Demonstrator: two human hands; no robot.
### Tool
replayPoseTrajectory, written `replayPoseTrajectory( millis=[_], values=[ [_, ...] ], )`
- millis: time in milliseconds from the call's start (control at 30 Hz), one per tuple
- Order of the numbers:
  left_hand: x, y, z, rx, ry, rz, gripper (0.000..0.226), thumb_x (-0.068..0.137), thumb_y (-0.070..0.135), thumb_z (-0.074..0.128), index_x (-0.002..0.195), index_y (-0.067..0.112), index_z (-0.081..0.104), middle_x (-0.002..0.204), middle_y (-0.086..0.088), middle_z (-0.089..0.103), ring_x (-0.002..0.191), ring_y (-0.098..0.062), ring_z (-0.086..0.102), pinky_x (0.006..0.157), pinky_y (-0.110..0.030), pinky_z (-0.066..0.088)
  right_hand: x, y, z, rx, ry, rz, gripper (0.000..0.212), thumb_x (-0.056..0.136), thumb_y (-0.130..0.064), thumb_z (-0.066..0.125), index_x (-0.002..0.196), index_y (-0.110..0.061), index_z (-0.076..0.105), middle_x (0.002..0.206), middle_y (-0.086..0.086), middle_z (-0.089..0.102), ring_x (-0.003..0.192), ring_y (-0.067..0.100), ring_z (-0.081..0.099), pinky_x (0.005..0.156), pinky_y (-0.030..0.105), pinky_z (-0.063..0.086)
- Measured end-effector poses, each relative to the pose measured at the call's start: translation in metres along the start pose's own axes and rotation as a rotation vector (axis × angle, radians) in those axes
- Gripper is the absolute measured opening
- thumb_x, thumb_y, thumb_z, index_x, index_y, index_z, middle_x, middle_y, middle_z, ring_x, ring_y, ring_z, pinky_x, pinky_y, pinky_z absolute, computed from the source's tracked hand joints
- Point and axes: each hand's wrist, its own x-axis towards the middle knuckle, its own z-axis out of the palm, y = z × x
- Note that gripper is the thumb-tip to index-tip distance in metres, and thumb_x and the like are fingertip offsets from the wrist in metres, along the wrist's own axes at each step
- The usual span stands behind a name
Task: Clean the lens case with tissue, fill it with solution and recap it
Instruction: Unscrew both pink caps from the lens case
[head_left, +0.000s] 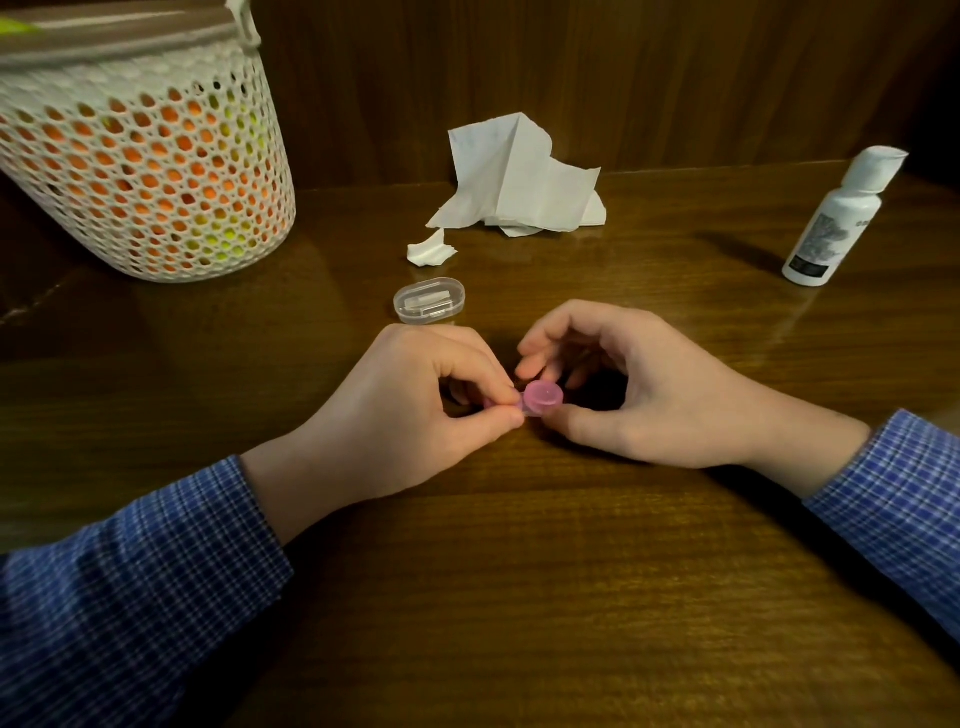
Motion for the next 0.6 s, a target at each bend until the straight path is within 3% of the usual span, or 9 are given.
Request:
replayPoseTrajectory(
  millis=[200, 300, 433, 600],
  values=[
    [0.0, 0.0, 0.0, -0.002, -0.006, -0.004, 0.014, 0.085, 0.026, 0.077, 0.099, 0.023, 0.08, 0.098, 0.014, 0.073, 0.094, -0.004, 0.069, 0.079, -0.023, 0.058, 0.001, 0.001, -0.001, 0.043, 0.01, -0.011, 0.036, 0.087, -0.015, 0.08, 0.119, -0.018, 0.064, 0.101, -0.003, 0.075, 0.094, 0.017, 0.071, 0.086, 0.041, 0.059],
    [0.0, 0.0, 0.0, -0.004, -0.007, -0.007, 0.015, 0.085, 0.027, 0.076, 0.098, 0.023, 0.08, 0.097, 0.014, 0.073, 0.094, -0.004, 0.069, 0.078, -0.023, 0.058, 0.002, 0.002, -0.004, 0.251, 0.046, -0.004, 0.04, 0.085, -0.006, 0.079, 0.121, -0.011, 0.062, 0.101, 0.008, 0.075, 0.09, 0.021, 0.071, 0.088, 0.044, 0.06],
    [0.0, -0.001, 0.001, -0.008, -0.002, 0.0, 0.013, 0.086, 0.024, 0.077, 0.098, 0.021, 0.08, 0.097, 0.013, 0.074, 0.093, -0.005, 0.07, 0.077, -0.023, 0.058, 0.007, 0.007, -0.012, 0.598, 0.137, 0.099, 0.045, 0.078, -0.016, 0.075, 0.122, -0.013, 0.064, 0.095, 0.01, 0.073, 0.085, 0.017, 0.067, 0.076, 0.029, 0.057],
    [-0.001, -0.001, 0.002, -0.019, 0.015, 0.004, 0.012, 0.085, 0.023, 0.079, 0.096, 0.019, 0.081, 0.096, 0.011, 0.074, 0.091, -0.008, 0.07, 0.075, -0.024, 0.058, 0.012, 0.011, -0.019, 0.704, 0.197, 0.137, 0.047, 0.075, -0.015, 0.077, 0.12, -0.014, 0.065, 0.093, 0.011, 0.069, 0.087, 0.024, 0.068, 0.08, 0.036, 0.059]
  ],
)
